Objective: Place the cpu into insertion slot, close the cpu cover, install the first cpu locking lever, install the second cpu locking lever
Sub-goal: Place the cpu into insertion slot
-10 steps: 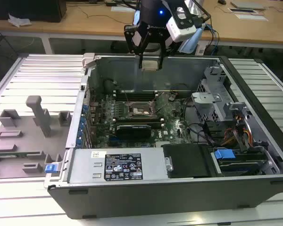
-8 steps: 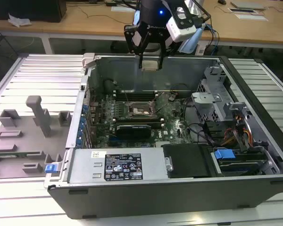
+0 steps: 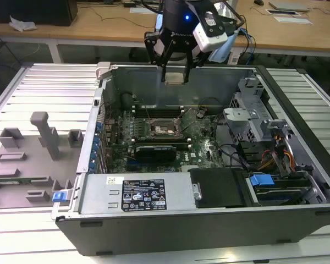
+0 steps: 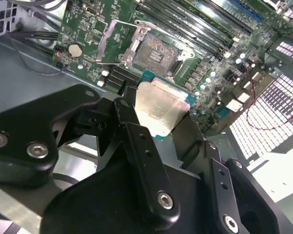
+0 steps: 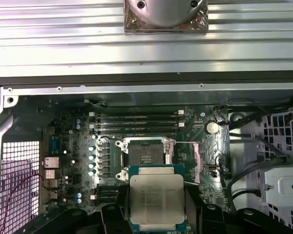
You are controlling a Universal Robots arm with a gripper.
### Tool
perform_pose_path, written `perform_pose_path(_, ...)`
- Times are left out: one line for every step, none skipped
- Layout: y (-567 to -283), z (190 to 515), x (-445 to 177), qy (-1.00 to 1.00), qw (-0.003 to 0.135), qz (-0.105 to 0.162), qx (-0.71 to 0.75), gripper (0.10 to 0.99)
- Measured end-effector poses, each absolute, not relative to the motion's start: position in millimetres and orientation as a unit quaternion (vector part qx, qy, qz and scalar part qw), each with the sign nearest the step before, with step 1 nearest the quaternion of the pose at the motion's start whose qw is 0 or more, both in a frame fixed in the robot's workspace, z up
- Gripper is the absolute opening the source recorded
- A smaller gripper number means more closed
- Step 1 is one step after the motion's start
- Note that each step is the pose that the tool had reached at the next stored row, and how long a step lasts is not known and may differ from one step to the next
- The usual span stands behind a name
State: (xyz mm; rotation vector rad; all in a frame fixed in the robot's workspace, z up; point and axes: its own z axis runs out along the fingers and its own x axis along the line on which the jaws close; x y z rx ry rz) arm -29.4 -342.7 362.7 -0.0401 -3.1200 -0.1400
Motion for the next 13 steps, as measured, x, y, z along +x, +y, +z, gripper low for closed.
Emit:
perform_pose_path(-342.7, 359.1, -30.2, -0.999, 0.009, -0.045, -0.013, 0.541)
perform_pose_path(-342.7, 355.4, -30.9, -0.999, 0.009, -0.045, -0.013, 0.541)
perform_pose_path(-342.7, 347.1, -32.5, -0.999, 0.009, -0.045, -0.013, 0.541)
perform_pose_path(-342.7, 343.7, -33.2, -0.999, 0.009, -0.045, -0.013, 0.541)
perform_pose_path(-342.7, 341.5, -33.5, -0.999, 0.009, -0.044, -0.013, 0.541)
perform_pose_path(-342.7, 339.9, -33.7, -0.999, 0.009, -0.044, -0.013, 0.541)
perform_pose_path(-342.7, 337.7, -34.1, -0.999, 0.009, -0.044, -0.013, 0.541)
perform_pose_path(-342.7, 333.7, -34.7, -0.999, 0.009, -0.044, -0.013, 0.541)
perform_pose_path(-342.7, 330.2, -35.2, -0.999, 0.009, -0.043, -0.013, 0.541)
perform_pose_path(-342.7, 328.4, -35.3, -0.999, 0.009, -0.043, -0.013, 0.541)
perform_pose_path(-342.7, 327.0, -35.4, -0.999, 0.009, -0.042, -0.013, 0.541)
perform_pose_path(-342.7, 324.9, -35.7, -0.999, 0.009, -0.042, -0.013, 0.541)
perform_pose_path(-342.6, 323.4, -36.0, -0.999, 0.009, -0.042, -0.013, 0.541)
